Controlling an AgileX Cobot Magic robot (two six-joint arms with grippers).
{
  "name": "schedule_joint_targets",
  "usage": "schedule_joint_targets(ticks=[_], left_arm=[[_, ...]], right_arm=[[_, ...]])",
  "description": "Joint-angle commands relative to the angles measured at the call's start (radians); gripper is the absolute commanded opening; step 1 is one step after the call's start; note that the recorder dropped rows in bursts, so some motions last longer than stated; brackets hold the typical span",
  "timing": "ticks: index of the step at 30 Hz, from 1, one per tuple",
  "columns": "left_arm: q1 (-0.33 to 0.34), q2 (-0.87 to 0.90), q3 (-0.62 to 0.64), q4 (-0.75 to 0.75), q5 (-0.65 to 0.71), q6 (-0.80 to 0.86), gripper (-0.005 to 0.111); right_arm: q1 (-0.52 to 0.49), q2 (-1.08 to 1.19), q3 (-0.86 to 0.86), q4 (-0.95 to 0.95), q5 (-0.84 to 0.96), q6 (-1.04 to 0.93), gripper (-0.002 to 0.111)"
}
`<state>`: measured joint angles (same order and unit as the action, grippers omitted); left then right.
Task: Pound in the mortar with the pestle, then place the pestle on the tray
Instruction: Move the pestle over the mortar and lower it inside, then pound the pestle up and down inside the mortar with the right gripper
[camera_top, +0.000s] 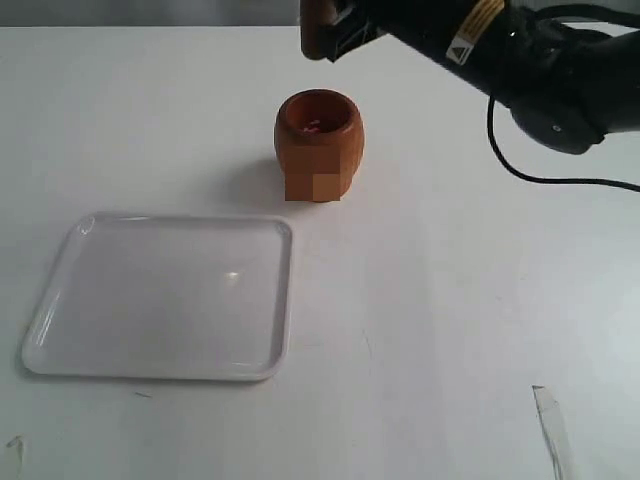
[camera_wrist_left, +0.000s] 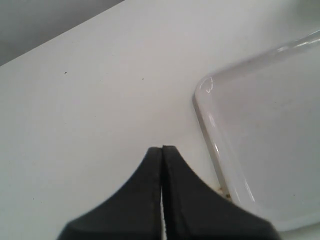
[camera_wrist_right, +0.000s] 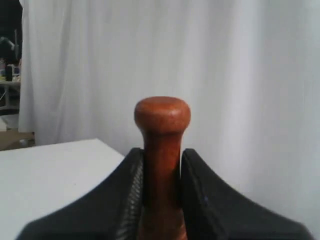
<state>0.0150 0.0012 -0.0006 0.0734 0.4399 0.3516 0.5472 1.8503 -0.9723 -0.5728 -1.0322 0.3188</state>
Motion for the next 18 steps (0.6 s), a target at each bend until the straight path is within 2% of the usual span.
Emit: schedule_joint_targets(ticks=[1,4,10,14,18], left_arm=[[-0.008,-0.001,0.001,-0.007,-0.003,-0.008,0.000],[-0.008,-0.001,0.001,-0.007,-0.003,-0.008,0.000],[-0.008,-0.001,0.001,-0.007,-0.003,-0.008,0.000],[-0.008,-0.001,0.001,-0.007,-0.003,-0.008,0.000],[-0.008,-0.001,0.001,-0.007,-0.003,-0.008,0.000]], right_arm=[[0.017,0.079,0.019,-0.034,-0.003,0.009,0.000],[0.034,0.163,0.050,0.017,-0.021,-0.059,0.000],[0.036,0.272,0.057,0.053,-0.082,-0.064,0.000],[0.036,0.203,0.057,0.084,-0.156,-0.064,0.000],[0.034,0.066,0.057,0.094,-0.145,-0.087,0.000]])
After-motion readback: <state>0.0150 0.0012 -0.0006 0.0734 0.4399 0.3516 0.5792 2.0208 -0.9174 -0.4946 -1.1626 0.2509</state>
